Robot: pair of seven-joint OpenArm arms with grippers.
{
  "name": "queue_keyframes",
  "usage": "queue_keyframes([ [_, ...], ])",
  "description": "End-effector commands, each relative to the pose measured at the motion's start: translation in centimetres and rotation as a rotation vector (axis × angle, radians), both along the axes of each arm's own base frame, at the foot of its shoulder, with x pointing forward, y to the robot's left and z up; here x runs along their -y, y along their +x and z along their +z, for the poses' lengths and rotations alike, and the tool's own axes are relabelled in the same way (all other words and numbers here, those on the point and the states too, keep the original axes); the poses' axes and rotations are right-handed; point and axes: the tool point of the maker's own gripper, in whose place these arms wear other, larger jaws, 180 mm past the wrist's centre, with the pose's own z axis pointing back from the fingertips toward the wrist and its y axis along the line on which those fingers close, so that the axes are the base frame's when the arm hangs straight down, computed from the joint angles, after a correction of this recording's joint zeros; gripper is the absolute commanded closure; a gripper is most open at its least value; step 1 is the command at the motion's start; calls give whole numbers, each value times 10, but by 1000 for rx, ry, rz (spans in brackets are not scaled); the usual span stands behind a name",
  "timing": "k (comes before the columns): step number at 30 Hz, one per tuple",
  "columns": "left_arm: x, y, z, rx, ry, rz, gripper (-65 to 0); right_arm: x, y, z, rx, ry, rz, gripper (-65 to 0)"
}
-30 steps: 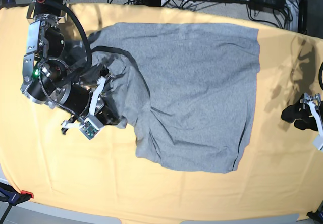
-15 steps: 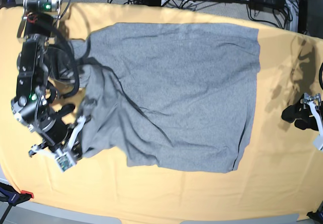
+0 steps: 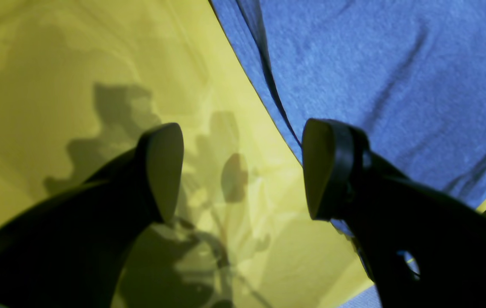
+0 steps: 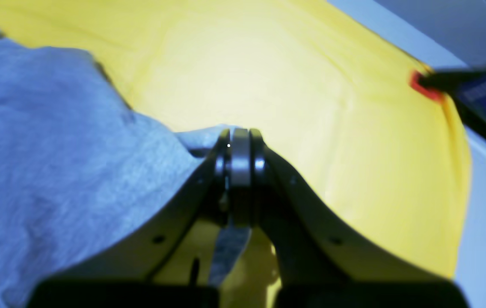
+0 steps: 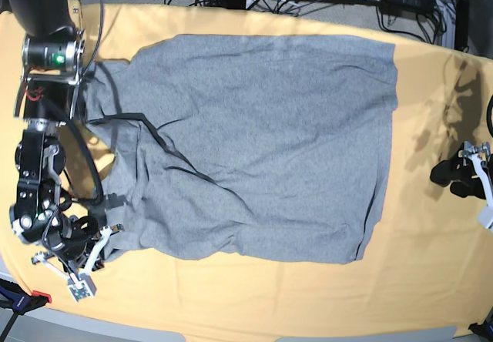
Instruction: Layout the t-shirt on the table in an organized manner, then fold the t-shirt properly
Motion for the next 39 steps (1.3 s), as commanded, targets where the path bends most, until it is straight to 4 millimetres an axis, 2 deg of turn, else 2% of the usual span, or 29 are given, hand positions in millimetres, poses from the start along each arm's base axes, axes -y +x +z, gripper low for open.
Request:
queue_keyframes([
  [1,-4,8,23,65,-3,4,-443,6,12,29,70,-1,-5,0],
  [9,2,11,15,66,-6,4,-443,17,37,34,60,43,-23,0],
  [14,6,13,13,72,-18,1,-443,67,46,56,126,17,-317,0],
  [16,9,14,12,72,-25,-1,-443,76,47,64,151,29,-381,0],
  [17,10,14,12,72,-28,-2,-443,75,48,65,153,37,-375,0],
  [21,15,15,9,72,-42,-6,-443,48,48,56,104,63,-228,0],
  [26,15,15,9,73,-41,-6,-443,31,46,50,69,77,-129,0],
  [30,14,15,9,72,-41,-6,-443,28,55,70,192,61,-93,-3],
  [31,14,15,9,72,-41,-6,-443,31,57,76,222,53,-107,-84],
  [34,15,15,9,73,-41,-6,-443,46,59,83,256,58,-197,-412],
  [35,15,15,9,73,-41,-6,-443,48,59,84,259,61,-213,-493],
  [36,15,15,10,74,-41,-6,-443,51,58,83,254,57,-225,-537],
  [39,14,15,10,75,-41,-6,-443,63,54,86,216,53,-284,-525],
])
